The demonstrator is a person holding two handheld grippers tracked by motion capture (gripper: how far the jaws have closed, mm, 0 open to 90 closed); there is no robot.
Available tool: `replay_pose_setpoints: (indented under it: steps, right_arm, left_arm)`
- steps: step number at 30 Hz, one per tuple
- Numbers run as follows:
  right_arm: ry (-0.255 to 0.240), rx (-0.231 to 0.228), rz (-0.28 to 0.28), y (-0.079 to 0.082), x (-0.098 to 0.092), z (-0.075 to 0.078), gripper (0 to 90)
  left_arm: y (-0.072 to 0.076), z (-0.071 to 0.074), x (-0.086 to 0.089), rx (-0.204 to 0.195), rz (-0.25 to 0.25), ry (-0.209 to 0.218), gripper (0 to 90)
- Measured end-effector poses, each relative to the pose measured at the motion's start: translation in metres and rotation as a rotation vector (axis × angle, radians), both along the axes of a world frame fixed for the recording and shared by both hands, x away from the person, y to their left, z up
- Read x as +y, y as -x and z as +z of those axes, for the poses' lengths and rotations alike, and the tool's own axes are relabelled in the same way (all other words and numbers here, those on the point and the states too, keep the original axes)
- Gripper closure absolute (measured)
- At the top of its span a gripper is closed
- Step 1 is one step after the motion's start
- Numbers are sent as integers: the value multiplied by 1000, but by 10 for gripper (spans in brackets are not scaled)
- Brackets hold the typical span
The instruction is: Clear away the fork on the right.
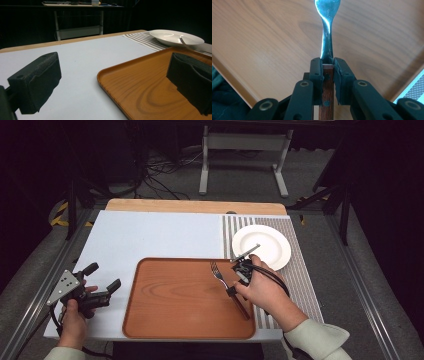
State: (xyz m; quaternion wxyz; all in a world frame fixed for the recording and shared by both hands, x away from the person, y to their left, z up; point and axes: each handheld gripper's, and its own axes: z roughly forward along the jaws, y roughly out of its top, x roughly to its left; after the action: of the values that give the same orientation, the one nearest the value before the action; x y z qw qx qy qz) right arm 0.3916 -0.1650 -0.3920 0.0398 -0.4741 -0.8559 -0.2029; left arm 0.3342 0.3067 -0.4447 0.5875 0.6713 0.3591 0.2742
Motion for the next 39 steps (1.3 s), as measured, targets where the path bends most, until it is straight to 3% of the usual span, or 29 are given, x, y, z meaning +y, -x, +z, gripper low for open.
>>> replay_pose_setpoints:
  steps: [20,39]
  right_arm:
    - [43,86,-50,-5,5,-17,784]
    - [53,115,-72,-8,4,-24,781]
  left_arm:
    - [0,1,0,1,-1,1,2]
    - [0,1,1,-1,0,1,2]
